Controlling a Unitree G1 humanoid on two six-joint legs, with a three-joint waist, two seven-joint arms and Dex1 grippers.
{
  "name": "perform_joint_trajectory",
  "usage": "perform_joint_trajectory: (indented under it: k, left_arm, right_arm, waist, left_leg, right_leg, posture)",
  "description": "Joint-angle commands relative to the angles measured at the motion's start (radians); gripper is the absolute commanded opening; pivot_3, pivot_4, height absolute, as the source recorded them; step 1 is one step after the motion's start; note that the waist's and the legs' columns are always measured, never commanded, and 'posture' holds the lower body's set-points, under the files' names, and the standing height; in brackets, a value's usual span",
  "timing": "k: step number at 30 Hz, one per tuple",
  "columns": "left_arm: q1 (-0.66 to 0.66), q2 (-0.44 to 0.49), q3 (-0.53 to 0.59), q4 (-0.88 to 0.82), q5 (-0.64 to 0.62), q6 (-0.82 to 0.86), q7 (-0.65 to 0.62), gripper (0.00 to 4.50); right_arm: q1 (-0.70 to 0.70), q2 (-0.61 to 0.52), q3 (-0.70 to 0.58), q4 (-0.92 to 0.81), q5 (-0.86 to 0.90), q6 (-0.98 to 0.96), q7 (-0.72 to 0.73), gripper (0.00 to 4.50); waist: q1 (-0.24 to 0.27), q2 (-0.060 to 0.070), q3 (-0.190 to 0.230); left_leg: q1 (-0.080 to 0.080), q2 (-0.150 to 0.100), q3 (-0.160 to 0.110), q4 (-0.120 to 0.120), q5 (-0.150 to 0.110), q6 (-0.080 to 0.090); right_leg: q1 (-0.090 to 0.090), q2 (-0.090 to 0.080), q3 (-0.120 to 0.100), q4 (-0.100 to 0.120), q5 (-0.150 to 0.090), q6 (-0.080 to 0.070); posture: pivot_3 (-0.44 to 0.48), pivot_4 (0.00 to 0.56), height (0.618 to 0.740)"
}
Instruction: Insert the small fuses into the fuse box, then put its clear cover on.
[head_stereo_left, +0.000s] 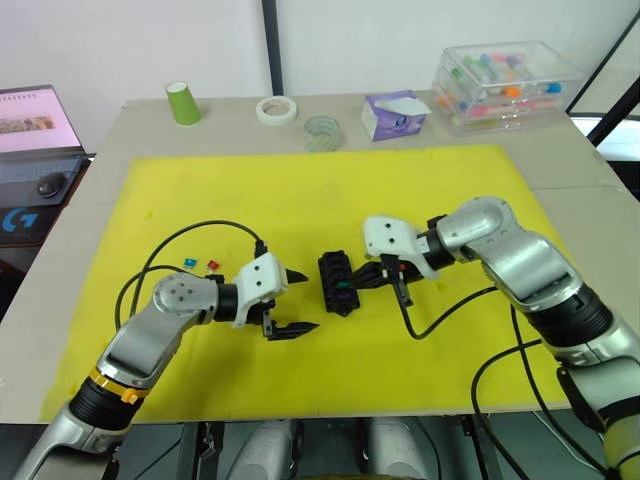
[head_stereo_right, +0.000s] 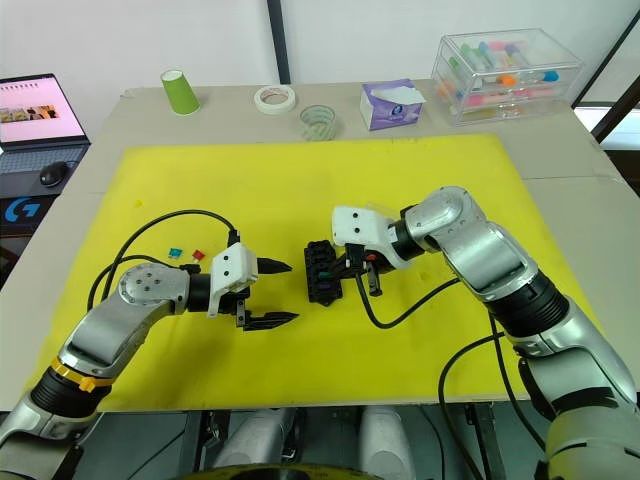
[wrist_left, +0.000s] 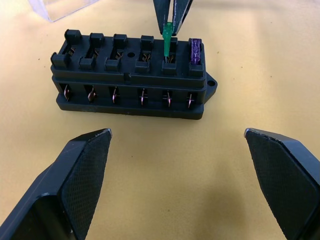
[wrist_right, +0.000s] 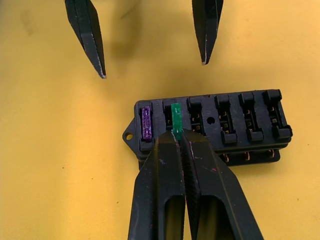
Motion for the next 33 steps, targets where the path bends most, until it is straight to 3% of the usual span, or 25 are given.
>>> perform_joint_trajectory:
  k: [1, 33]
  left_arm:
    - [-0.001, -0.002, 0.005, -0.036, 0.002, -0.021, -0.001, 4.47]
    - [0.006, -0.015, 0.006, -0.053, 0.014, -0.013, 0.017, 4.47]
  right_arm:
    - [-0.020, -0.009, -0.014, -0.046, -0.002, -0.017, 0.015, 0.00]
    - [-0.060, 0.014, 0.061, 0.003, -0.130, -0.063, 0.048, 0.00]
  waist:
    - [0.000, 0.000, 0.000]
    - [0.000, 0.000, 0.000]
  left_leg:
    - [0.000, 0.000, 0.000, 0.000, 0.000, 0.000]
    - [0.000, 0.000, 0.000, 0.000, 0.000, 0.000]
  right_leg:
    - [0.000, 0.000, 0.000, 0.000, 0.000, 0.000]
    - [0.000, 0.000, 0.000, 0.000, 0.000, 0.000]
  posture:
    - [0.000, 0.150, 0.740]
    - [0.000, 0.150, 0.740]
